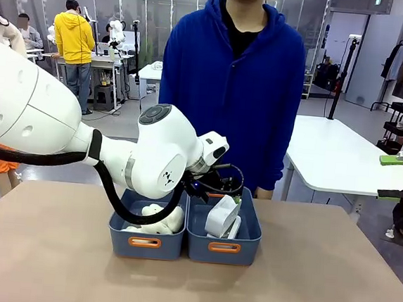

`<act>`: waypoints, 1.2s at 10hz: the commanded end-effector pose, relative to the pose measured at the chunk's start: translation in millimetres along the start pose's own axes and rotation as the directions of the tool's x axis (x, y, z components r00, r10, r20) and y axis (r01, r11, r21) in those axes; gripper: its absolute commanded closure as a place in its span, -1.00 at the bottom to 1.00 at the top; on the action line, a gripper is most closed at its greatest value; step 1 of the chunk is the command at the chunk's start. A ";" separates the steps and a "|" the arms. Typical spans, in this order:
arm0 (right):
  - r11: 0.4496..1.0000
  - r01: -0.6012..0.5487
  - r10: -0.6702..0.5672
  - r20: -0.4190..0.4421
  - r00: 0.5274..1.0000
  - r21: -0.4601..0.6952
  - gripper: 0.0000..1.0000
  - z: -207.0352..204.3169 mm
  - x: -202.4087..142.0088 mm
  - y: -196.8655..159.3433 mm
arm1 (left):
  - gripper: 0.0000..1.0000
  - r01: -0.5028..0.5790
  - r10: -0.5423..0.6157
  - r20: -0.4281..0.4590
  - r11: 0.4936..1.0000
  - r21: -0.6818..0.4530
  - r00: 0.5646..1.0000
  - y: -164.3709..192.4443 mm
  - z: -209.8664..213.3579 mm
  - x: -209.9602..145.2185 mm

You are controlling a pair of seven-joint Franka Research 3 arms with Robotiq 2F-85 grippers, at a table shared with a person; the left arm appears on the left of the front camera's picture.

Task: Sort the digital clocks into the basket.
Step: Pick up the Digital clock from the table and place it into the empty Plastic storage basket.

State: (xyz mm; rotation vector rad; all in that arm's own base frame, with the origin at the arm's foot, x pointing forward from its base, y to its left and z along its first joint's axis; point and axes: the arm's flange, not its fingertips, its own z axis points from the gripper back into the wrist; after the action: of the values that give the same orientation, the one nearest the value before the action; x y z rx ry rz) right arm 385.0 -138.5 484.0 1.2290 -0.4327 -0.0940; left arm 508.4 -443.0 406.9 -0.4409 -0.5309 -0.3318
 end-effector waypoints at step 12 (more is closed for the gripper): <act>1.000 -0.011 0.011 0.001 1.000 0.013 -1.00 -0.2 0.8 0.4 | -1.00 -0.508 0.450 -0.242 0.703 -0.498 0.860 229.3 253.4 -22.9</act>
State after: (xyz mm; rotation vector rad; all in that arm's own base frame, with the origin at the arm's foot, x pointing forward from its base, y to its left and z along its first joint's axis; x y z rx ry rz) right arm 384.9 -138.6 483.9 1.2287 -0.4327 -0.0945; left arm 498.1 -153.1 535.1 -1.0507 -0.2138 -0.0387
